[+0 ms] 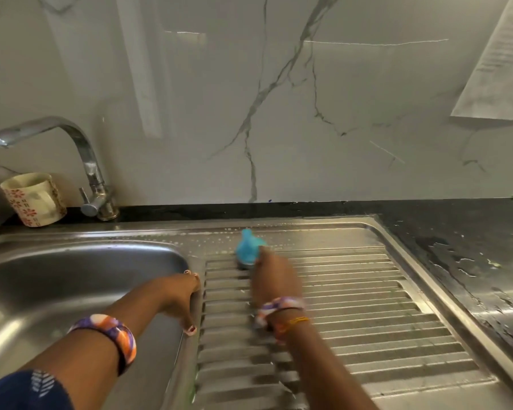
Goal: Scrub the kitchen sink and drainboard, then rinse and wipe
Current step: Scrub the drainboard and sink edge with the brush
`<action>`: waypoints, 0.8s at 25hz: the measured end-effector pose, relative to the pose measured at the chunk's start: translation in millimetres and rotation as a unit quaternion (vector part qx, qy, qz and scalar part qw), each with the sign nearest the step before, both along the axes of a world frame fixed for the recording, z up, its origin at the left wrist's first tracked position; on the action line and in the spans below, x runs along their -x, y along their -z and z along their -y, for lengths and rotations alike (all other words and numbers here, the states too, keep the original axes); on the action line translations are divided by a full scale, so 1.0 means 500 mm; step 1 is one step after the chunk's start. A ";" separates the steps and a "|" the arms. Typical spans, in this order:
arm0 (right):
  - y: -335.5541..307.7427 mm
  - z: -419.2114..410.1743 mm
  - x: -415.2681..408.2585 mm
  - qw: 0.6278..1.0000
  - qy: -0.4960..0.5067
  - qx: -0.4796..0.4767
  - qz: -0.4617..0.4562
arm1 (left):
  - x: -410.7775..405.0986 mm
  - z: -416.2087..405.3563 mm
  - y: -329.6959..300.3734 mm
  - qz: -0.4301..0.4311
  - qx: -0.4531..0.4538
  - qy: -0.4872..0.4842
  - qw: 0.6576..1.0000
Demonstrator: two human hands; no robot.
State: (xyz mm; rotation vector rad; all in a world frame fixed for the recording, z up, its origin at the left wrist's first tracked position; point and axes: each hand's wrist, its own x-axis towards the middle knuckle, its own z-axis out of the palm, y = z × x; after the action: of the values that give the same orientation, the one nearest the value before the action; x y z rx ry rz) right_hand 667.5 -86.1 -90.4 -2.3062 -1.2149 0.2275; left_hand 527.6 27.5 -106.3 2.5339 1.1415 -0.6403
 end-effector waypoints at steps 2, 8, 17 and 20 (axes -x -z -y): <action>0.000 -0.041 0.083 0.997 -0.077 0.002 -0.001 | 0.001 0.004 0.007 0.008 0.015 -0.021 1.000; -0.012 0.041 -0.128 0.998 0.015 0.024 0.049 | 0.016 0.001 0.006 0.020 0.026 -0.017 0.999; -0.072 0.117 -0.301 0.977 0.202 0.066 -0.019 | -0.027 0.027 -0.031 -0.046 -0.013 0.017 0.999; -0.048 0.015 -0.105 0.997 0.050 0.052 -0.041 | -0.040 0.033 -0.040 -0.073 -0.027 0.025 0.997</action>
State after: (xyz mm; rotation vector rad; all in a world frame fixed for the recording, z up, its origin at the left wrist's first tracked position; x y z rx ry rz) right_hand 720.2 -93.6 -66.3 -2.4134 -1.0679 0.3543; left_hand 547.5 11.0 -86.1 2.6054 1.1606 -0.8307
